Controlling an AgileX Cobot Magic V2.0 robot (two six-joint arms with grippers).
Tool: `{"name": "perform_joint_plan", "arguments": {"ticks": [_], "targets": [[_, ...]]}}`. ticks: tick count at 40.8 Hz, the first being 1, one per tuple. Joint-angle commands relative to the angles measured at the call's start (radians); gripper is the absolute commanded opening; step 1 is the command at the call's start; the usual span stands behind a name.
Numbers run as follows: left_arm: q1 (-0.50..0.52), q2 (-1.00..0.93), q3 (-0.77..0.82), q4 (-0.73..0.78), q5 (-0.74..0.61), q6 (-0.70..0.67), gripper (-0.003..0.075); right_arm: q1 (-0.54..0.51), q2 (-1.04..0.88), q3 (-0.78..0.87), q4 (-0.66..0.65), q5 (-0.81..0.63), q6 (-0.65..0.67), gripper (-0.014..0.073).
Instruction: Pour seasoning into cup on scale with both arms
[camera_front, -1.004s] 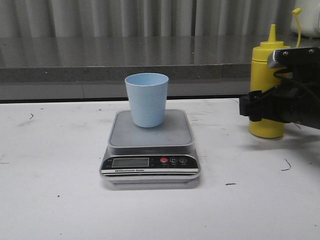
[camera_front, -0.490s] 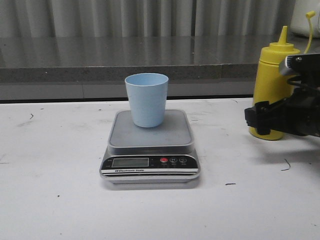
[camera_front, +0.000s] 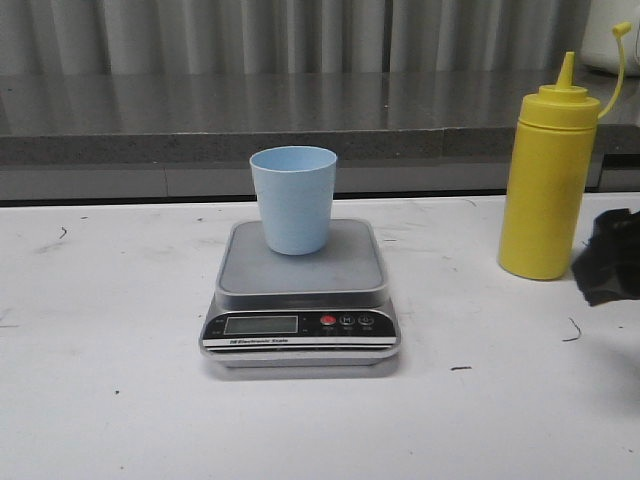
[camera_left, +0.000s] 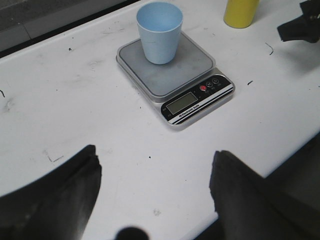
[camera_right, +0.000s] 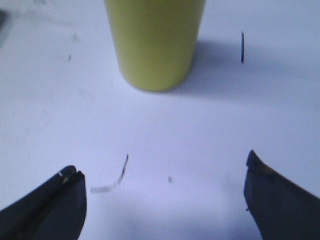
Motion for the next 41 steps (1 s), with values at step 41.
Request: {"name": "perform_joint_plan", "arguments": {"ticks": [41], "targets": [[-0.007,0.003,-0.026,-0.007,-0.071,-0.012,0.0461,0.028,-0.94,-0.339,0.134,1.1,-0.127,0.0654]]}}
